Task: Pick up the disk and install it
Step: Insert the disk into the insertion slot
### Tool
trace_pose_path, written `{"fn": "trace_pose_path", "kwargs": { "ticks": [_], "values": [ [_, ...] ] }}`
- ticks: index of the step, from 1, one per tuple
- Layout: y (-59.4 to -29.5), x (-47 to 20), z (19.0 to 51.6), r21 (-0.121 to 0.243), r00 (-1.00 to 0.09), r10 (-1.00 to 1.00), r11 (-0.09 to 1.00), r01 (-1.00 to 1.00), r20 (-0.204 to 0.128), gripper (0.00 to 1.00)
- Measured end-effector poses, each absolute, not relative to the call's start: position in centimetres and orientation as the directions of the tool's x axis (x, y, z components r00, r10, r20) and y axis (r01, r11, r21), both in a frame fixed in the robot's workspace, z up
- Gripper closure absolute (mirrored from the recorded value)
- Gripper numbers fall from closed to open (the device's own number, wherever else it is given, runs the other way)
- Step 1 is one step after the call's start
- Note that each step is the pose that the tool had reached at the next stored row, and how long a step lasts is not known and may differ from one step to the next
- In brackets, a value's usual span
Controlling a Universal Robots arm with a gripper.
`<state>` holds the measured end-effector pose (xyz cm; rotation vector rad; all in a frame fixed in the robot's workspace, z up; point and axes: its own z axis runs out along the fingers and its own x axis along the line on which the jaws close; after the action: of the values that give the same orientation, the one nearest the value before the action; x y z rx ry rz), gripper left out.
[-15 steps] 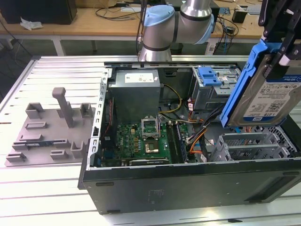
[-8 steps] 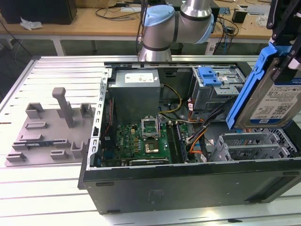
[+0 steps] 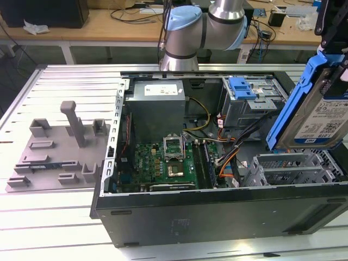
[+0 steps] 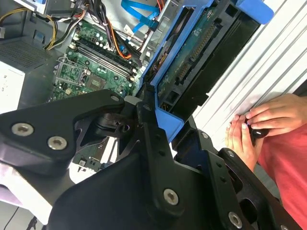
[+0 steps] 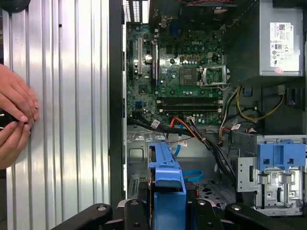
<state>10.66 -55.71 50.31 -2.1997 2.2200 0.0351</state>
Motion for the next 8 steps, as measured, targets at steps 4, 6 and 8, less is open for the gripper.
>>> {"fn": "trace_pose_path", "kwargs": {
  "ticks": [4, 6, 8],
  "values": [
    [-55.71, 10.66, 50.22, 0.005, -0.009, -1.0, 0.009, -1.0, -0.027, 0.63],
    [-55.71, 10.66, 50.16, 0.005, -0.009, -1.0, 0.009, -1.0, -0.027, 0.63],
    [-55.71, 10.69, 50.11, 0.005, -0.009, -1.0, 0.009, -1.0, -0.027, 0.63]
  ]
}}
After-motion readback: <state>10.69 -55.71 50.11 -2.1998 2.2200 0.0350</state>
